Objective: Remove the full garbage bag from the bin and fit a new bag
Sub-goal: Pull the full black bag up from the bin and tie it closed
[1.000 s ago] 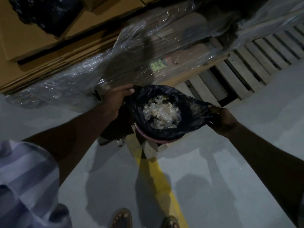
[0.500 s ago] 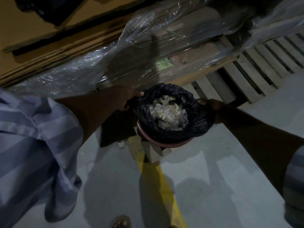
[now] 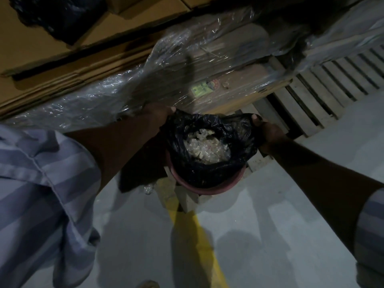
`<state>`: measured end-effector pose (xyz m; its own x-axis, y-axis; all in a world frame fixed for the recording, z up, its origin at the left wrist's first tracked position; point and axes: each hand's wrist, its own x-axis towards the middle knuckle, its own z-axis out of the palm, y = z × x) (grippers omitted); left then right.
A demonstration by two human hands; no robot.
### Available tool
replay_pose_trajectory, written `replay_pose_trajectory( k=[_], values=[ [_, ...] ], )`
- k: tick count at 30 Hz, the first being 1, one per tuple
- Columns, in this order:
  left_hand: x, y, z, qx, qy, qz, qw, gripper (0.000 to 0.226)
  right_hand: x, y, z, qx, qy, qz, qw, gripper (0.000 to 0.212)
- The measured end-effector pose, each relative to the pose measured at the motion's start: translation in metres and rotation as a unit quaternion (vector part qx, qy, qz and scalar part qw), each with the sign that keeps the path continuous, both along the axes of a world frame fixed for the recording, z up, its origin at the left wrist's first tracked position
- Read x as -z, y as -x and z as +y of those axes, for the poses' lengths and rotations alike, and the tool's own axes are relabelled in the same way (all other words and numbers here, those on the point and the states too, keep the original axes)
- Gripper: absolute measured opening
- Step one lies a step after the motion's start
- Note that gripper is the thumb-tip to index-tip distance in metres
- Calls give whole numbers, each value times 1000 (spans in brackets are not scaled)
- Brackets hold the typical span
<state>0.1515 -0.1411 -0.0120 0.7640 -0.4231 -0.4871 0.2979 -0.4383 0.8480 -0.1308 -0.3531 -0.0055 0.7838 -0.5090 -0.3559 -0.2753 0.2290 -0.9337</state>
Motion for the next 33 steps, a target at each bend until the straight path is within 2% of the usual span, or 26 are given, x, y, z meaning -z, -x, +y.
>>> replay_pose_trajectory(
  k=[2,4,6,8,9,11,13,15,18,22,25,29,31,33],
  values=[
    [-3,0,-4,-12,5,-18,1000,20,-6,-2,4,18,-9,12,1000,53],
    [-1,-4,-6,-33,20,-15,999,20,-15,1,8,25,-9,23,999,56],
    [2,-11,-5,-52,36,0,998,20,-18,4,5,22,23,-8,999,59],
    [8,-15,-1,-50,36,-15,998,7,-19,6,4,32,18,-6,999,55],
    [10,-15,3,-39,26,-45,998,3,-16,8,2,54,27,17,998,51],
    [9,-11,10,-9,8,-112,994,7,-15,14,6,68,61,61,994,39],
    [7,-9,15,46,-1,-169,985,5,-16,17,11,108,142,64,982,37],
    [-3,-6,23,109,-18,-235,966,12,-17,22,14,145,171,57,973,40],
    [-25,0,38,160,-25,-318,934,14,-22,28,15,159,221,55,961,15],
    [-50,1,57,204,-48,-410,888,19,-34,40,17,211,268,80,937,10],
    [-65,2,66,206,-42,-416,885,14,-46,48,21,215,282,48,934,4],
    [-82,8,82,203,-27,-438,875,24,-55,61,23,239,317,87,914,16],
    [-88,14,90,179,-24,-417,891,31,-58,67,27,241,336,115,903,23],
    [-88,22,97,181,-70,-354,915,47,-59,74,36,224,327,150,906,39]
  ],
)
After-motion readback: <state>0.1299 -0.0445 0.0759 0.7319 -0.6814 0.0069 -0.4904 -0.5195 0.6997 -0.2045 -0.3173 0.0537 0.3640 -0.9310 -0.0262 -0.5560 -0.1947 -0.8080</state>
